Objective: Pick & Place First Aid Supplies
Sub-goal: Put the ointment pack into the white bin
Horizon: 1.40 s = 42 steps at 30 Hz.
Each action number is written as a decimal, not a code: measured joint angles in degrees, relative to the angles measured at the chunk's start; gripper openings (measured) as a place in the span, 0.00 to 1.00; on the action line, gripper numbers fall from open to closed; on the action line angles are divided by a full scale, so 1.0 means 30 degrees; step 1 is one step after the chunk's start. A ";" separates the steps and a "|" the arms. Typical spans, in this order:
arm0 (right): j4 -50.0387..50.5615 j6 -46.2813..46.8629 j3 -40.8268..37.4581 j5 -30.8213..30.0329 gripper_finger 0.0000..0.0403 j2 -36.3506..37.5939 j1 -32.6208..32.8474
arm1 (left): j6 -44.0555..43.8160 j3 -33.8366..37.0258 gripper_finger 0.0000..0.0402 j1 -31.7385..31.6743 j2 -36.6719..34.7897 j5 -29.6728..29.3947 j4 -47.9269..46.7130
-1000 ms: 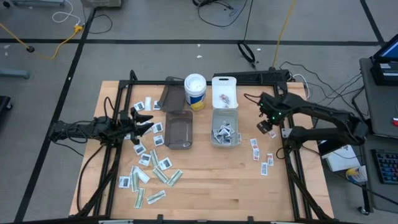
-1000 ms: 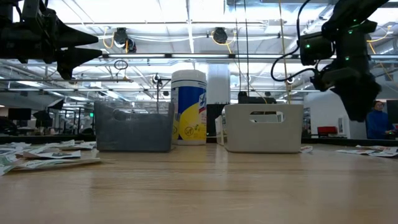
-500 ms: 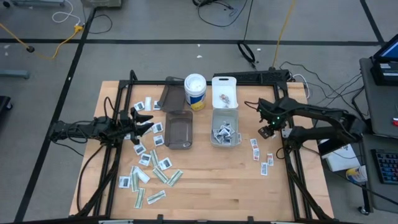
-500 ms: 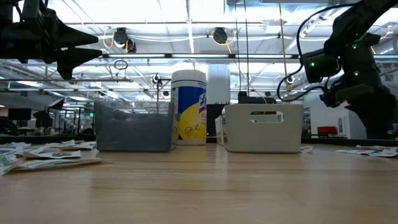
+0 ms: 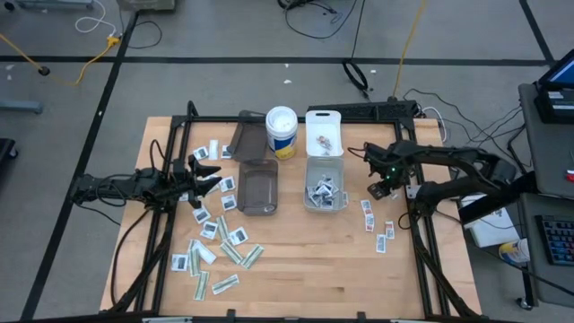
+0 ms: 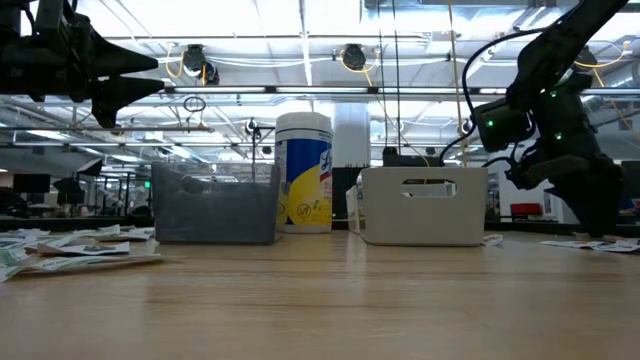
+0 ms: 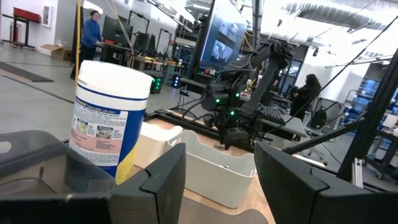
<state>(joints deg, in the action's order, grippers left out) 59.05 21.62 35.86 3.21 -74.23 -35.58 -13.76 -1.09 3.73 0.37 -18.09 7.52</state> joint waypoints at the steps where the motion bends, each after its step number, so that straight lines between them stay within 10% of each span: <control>1: 0.0014 -0.0024 0.0000 0.0011 0.43 -0.0152 -0.0004 | 0.0000 -0.0003 0.49 0.0000 -0.0001 0.0005 0.0003; 12: 0.0029 0.0121 0.0006 0.0020 0.03 -0.0615 -0.0004 | 0.0000 0.0000 0.49 0.0000 -0.0003 0.0004 0.0000; 42: 0.5427 0.3986 0.9820 0.0018 0.00 -0.1156 -0.0271 | -0.0005 -0.0003 0.49 0.0000 0.0004 0.0000 0.0003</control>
<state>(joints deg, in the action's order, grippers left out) 75.33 33.58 65.32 3.27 -77.70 -36.39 -13.77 -1.10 3.73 0.38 -18.09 7.53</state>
